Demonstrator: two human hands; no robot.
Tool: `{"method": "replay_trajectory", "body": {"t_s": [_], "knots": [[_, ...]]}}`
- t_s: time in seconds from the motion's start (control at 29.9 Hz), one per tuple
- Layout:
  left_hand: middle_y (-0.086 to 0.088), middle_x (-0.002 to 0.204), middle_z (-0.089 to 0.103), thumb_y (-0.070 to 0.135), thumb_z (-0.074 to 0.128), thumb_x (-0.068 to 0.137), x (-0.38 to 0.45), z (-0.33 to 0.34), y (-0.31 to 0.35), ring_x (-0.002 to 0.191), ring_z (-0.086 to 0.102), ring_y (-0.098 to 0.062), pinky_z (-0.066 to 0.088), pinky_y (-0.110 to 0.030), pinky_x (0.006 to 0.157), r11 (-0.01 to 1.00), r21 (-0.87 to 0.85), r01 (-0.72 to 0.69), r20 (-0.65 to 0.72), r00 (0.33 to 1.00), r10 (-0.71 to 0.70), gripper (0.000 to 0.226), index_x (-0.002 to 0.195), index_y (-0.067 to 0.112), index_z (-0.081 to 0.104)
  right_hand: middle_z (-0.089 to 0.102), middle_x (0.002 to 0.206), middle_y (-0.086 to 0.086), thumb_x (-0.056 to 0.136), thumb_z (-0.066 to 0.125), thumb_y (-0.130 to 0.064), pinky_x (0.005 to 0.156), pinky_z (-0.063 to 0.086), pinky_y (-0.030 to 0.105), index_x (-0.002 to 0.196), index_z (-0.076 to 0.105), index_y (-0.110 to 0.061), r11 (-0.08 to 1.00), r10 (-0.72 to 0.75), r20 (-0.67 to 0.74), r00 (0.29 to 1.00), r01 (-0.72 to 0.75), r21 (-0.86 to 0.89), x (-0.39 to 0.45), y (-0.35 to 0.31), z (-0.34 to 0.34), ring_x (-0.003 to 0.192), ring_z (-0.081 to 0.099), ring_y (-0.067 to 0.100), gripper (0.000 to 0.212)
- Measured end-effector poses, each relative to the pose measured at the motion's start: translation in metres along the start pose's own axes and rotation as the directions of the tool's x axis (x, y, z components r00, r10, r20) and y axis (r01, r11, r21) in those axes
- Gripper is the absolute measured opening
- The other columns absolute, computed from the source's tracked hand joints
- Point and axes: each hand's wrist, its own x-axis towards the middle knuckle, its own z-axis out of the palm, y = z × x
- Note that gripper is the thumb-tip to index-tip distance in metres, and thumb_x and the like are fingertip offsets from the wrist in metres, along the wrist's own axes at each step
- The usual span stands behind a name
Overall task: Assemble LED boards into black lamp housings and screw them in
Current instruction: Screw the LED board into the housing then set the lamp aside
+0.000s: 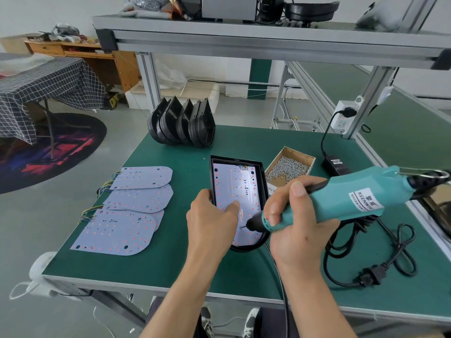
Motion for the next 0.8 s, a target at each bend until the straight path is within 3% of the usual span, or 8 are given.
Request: {"method": "replay_trajectory", "body": {"t_s": [0.4,0.67,0.8], "knots": [[0.018,0.074,0.070,0.027,0.076,0.082,-0.0016,-0.0012,0.0011,0.065,0.063,0.009,0.040,-0.006,0.043,0.999,0.029,0.015,0.002,1.000,-0.016,0.013,0.086,0.027,0.064,0.047,0.052,0.004,0.091,0.062,-0.017,0.049,0.038,0.028,0.082,0.049,-0.011,0.999,0.004,0.004,1.000,-0.003,-0.039,-0.0019,0.0027,-0.0017,0.041,0.041,0.021,0.017],[0.019,0.078,0.069,0.028,0.075,0.082,-0.0027,-0.0001,0.0018,0.073,0.066,-0.002,0.042,-0.019,0.054,0.997,0.069,0.029,0.000,1.000,-0.029,0.013,0.085,0.027,0.062,0.050,0.053,0.004,0.090,0.062,-0.017,0.050,0.040,0.023,0.084,0.061,-0.022,0.999,-0.001,0.081,0.997,0.005,-0.040,-0.0040,0.0014,-0.0003,0.041,0.043,0.019,0.009],[0.018,0.077,0.070,0.029,0.075,0.082,-0.0030,0.0000,0.0017,0.066,0.063,0.004,0.041,-0.016,0.051,0.997,0.071,0.037,-0.002,0.999,-0.036,0.014,0.086,0.026,0.063,0.047,0.052,0.006,0.089,0.062,-0.017,0.050,0.040,0.024,0.082,0.057,-0.021,0.999,0.020,0.070,0.997,-0.017,-0.033,-0.0046,0.0024,-0.0016,0.041,0.043,0.019,0.009]]}}
